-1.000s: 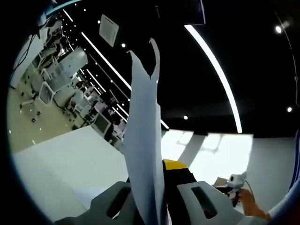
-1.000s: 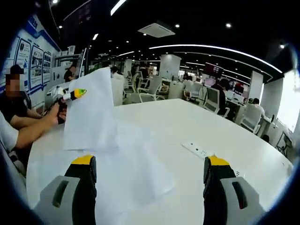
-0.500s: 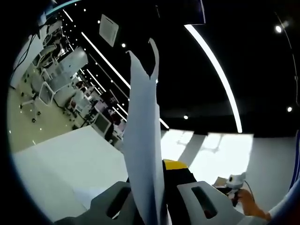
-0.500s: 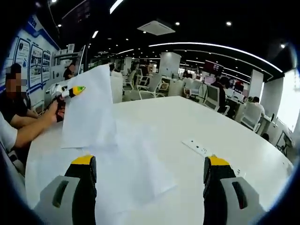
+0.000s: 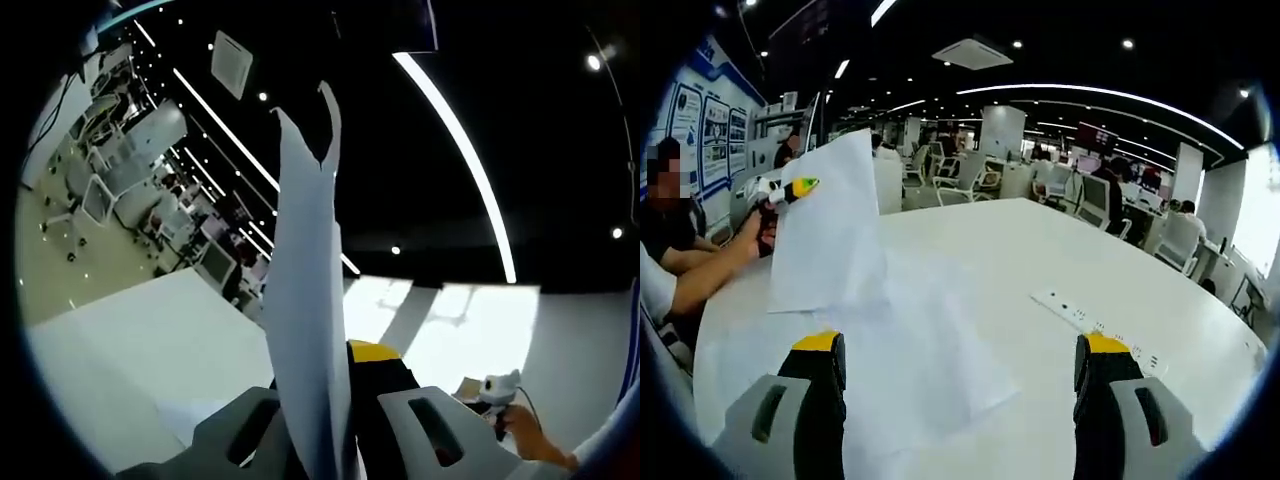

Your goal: Organize the stack of printing papers by aligning and flattening the scattered papers on the table

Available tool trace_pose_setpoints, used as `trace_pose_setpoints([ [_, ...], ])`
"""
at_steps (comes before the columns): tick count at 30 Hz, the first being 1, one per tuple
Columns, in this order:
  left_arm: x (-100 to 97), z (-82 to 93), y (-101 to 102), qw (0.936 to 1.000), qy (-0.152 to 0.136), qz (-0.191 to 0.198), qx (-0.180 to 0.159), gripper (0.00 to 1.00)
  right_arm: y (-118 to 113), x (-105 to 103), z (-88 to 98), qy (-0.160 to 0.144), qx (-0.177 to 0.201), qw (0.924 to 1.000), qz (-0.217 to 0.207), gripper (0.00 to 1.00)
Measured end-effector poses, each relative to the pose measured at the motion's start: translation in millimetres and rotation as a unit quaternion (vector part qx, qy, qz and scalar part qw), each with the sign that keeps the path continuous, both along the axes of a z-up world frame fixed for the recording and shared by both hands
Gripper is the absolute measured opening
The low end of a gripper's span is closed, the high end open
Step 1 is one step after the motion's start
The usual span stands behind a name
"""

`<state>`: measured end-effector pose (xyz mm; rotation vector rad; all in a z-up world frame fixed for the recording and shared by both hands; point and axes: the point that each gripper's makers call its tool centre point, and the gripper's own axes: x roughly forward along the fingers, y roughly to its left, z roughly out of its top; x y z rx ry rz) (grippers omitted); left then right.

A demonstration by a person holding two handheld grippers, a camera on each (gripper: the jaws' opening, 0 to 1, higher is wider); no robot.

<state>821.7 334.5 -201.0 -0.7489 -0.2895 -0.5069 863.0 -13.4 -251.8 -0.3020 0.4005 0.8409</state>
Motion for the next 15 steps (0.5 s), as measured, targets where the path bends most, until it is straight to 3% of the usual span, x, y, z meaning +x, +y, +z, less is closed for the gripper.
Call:
trace_pose_setpoints([
  [15, -0.8, -0.2, -1.6, 1.0, 0.0, 0.0, -0.001, 0.06, -0.3, 4.1, -10.0, 0.012, -0.008, 0.9999, -0.001, 0.9],
])
